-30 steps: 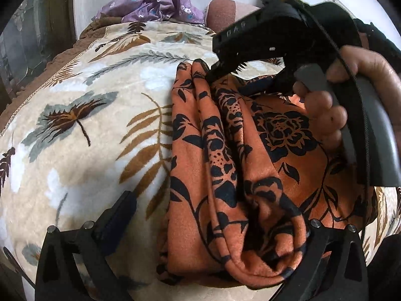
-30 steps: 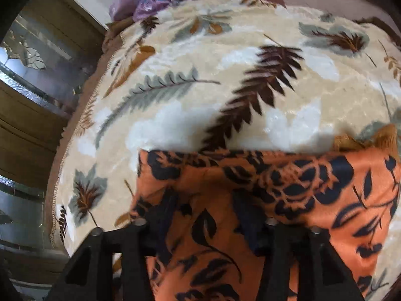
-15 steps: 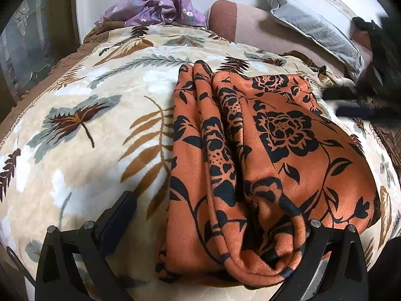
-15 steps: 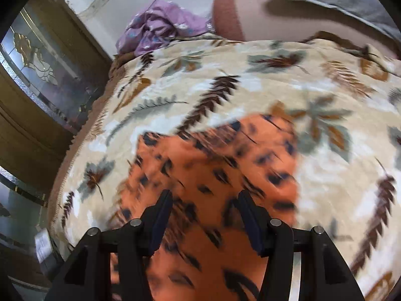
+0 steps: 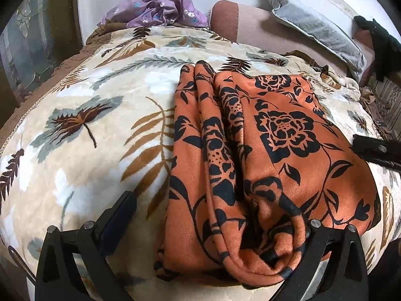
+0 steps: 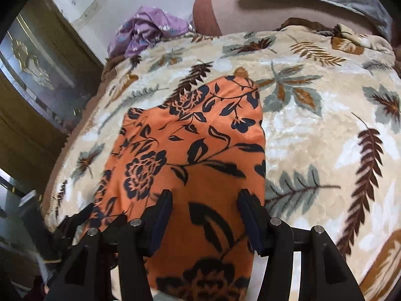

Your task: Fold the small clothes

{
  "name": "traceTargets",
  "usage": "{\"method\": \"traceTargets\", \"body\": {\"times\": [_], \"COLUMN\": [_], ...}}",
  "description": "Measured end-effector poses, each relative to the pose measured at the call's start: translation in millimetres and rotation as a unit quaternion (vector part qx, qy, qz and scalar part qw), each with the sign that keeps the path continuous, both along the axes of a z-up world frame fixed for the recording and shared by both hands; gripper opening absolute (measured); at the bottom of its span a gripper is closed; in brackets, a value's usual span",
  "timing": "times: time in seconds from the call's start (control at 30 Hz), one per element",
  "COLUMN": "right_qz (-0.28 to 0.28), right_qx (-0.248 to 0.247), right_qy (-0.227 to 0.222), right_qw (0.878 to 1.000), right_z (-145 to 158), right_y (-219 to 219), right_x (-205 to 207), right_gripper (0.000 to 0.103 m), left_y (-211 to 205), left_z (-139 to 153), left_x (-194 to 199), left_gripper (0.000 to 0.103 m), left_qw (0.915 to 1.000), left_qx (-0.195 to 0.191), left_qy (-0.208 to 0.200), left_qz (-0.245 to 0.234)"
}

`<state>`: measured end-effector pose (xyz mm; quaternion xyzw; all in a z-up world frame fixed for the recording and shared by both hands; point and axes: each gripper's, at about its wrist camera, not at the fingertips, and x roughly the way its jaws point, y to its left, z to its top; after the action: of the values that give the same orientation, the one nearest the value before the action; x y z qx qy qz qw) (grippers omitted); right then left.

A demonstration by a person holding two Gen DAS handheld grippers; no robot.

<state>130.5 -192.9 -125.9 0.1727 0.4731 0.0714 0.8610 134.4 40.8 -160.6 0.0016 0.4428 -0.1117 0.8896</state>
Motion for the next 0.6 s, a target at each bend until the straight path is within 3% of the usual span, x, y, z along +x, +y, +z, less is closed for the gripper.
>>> {"method": "traceTargets", "body": {"times": [0.1, 0.2, 0.27, 0.3, 0.37, 0.4, 0.5, 0.6], "right_qz": [-0.001, -0.006, -0.014, -0.018, -0.040, -0.039, -0.012, -0.023], "right_qx": [0.005, 0.004, 0.031, 0.056, 0.130, 0.129, 0.057, 0.068], "right_qy": [-0.012, 0.004, -0.001, 0.020, 0.038, 0.032, 0.000, -0.003], "right_qw": [1.000, 1.000, 0.999, 0.998, 0.990, 0.990, 0.998, 0.997], "right_z": [-0.4, -23.0, -37.5, -47.8, -62.1, -58.7, -40.4, -30.6], "right_y": [0.2, -0.1, -10.3, -16.9, -31.6, -32.7, -16.7, -22.8], "right_x": [-18.8, -26.3, -27.5, -25.1, -25.6, -27.2, -34.3, -40.1], "right_gripper": [0.059, 0.059, 0.065, 0.068, 0.071, 0.070, 0.070, 0.070], "left_y": [-1.6, -4.5, -6.4, -6.9, -7.4, -8.0, -9.2, -10.1], "left_z": [0.6, 1.5, 2.3, 2.6, 3.1, 3.7, 4.2, 5.7], "left_x": [-2.0, -3.3, -4.7, -5.0, -5.7, -6.0, -8.1, -9.6], "left_gripper": [0.103, 0.103, 0.103, 0.103, 0.103, 0.103, 0.103, 0.103], "left_qw": [1.0000, 0.9998, 0.9996, 0.9994, 0.9992, 0.9991, 0.9987, 0.9983], "left_qx": [0.007, 0.018, 0.026, 0.030, 0.034, 0.037, 0.043, 0.048], "left_qy": [-0.004, -0.009, -0.014, -0.015, -0.019, -0.021, -0.026, -0.030], "left_qz": [0.003, 0.004, 0.005, 0.006, 0.007, 0.007, 0.011, 0.014]}}
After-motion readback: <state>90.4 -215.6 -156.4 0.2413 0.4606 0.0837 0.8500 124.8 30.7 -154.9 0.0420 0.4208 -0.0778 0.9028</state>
